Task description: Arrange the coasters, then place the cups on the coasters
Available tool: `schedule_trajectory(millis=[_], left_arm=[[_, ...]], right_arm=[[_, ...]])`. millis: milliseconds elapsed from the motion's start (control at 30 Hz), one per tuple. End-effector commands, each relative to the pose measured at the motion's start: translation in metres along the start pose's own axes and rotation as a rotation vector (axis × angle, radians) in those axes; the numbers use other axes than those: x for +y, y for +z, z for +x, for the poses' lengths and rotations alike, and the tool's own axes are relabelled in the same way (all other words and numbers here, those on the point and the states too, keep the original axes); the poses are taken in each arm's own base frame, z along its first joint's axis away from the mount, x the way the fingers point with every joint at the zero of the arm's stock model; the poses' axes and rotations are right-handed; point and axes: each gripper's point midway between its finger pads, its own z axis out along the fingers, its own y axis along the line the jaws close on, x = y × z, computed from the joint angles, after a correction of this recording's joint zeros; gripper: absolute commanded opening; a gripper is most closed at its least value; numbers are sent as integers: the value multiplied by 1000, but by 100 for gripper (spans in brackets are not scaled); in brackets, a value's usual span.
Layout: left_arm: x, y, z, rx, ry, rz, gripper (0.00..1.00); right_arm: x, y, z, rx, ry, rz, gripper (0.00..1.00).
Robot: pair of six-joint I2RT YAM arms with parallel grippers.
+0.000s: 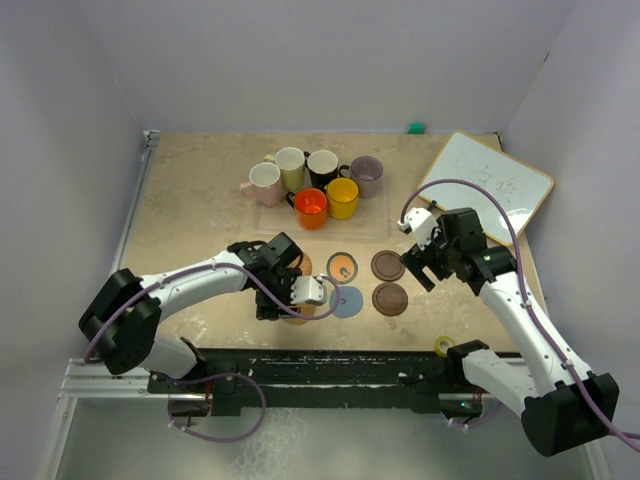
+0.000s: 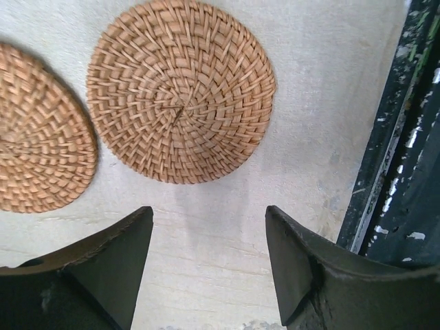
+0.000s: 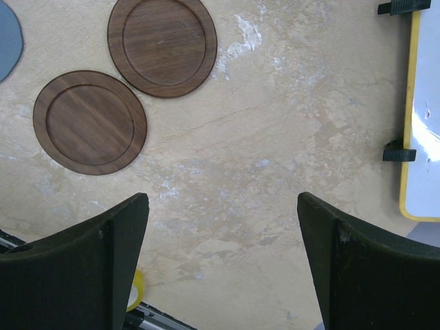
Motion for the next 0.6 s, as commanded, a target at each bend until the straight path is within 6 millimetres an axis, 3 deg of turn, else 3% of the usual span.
schedule_trajectory(millis=[0,333,567], left_arm=[[6,-24,-28,-101,76,-23,64],[26,-27,-85,-290,154,-28,65],[68,-43,-114,-363,46,-208,66]], right_arm=[[-2,2,-3,-5,-6,6,91],[1,-1,-3,-3,41,-3,91],[-8,-3,-10,-22,75,43,91]])
